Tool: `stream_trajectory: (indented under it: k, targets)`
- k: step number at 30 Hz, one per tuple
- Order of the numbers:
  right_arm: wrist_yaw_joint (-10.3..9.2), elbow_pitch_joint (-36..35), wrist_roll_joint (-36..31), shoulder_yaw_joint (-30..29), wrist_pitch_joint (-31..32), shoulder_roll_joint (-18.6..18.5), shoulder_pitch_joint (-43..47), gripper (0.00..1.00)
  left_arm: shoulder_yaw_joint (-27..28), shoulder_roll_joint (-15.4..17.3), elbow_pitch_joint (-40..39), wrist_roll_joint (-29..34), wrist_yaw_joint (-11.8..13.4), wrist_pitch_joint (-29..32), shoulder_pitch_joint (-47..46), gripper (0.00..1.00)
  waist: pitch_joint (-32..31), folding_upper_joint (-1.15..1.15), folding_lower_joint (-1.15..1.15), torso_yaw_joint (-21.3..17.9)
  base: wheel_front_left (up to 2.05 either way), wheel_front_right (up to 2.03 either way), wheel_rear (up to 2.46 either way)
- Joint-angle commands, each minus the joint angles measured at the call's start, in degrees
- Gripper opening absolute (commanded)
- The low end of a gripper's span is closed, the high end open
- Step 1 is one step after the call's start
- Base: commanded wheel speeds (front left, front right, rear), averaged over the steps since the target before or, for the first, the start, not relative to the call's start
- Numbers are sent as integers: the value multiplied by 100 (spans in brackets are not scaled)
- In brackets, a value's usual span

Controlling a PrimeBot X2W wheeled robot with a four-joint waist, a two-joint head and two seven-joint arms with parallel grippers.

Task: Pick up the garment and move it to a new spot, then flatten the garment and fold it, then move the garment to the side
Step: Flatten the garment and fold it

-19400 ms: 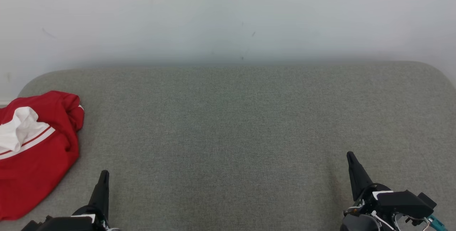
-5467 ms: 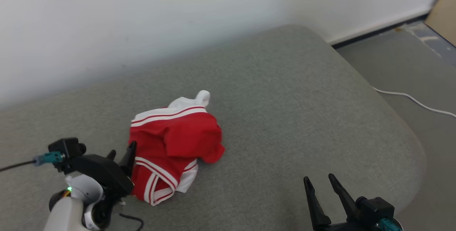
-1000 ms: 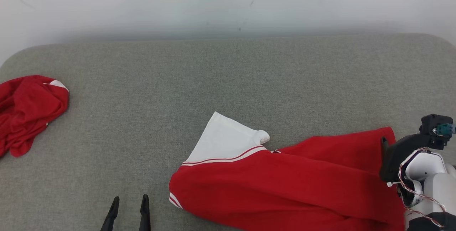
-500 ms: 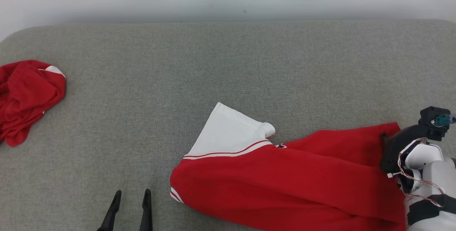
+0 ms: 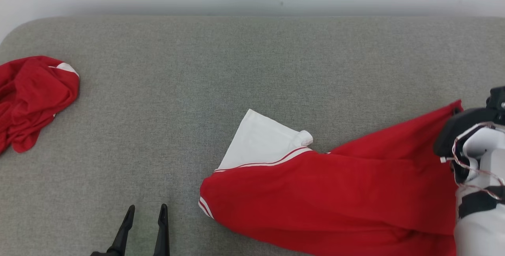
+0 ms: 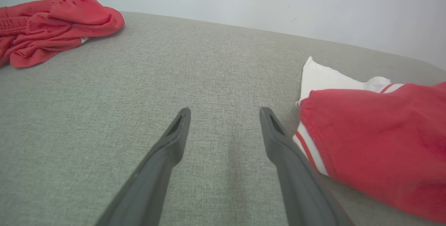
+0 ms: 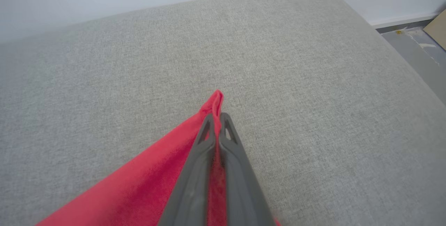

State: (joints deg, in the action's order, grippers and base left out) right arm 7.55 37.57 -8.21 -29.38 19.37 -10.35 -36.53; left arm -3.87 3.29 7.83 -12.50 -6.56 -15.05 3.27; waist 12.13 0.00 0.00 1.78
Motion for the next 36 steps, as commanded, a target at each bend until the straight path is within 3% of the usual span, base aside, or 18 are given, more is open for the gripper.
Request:
stream_trajectory:
  k: [1, 6, 7, 8, 16, 21, 28, 36]
  targets:
    - [-13, 40, -83, -42, -156, 19, -208, 0, 17, -9, 16, 55, -17, -19, -87, 100, 35, 0, 0, 34, 0, 0, 0]
    - [-13, 238, -254, -103, -408, 69, -554, 0, 35, -18, 48, 68, -24, -19, -139, 100, 71, 0, 0, 91, 0, 0, 0]
    - [-13, 278, -272, -94, -469, 80, -607, 37, 43, -20, 56, 67, -19, -19, -150, 100, 72, 0, 0, 99, 0, 0, 0]
    - [-13, 327, -281, -143, -512, 92, -650, 100, 49, -22, 64, 63, -13, -19, -163, 100, 72, 0, 0, 102, 0, 0, 0]
    - [-13, 557, -485, -341, -825, 61, -545, 100, 67, -35, 123, 22, 57, -19, -123, 100, -130, 0, 0, 61, 0, 0, 0]
    - [-13, 418, -256, -115, -1266, 226, -224, 100, 118, -38, 136, -11, 147, -19, 21, 100, -404, 0, 0, -27, 0, 0, 0]
    - [-13, -562, 667, 1071, -2317, 570, 1073, 100, 277, -39, 129, -83, 320, -19, 266, 100, -858, 0, 0, -230, 0, 0, 0]
    - [-13, -1930, 1537, 2177, -3095, 660, 2782, 100, 384, -42, 82, -197, 480, -19, 474, 100, -1243, 0, 0, -377, 0, 0, 0]
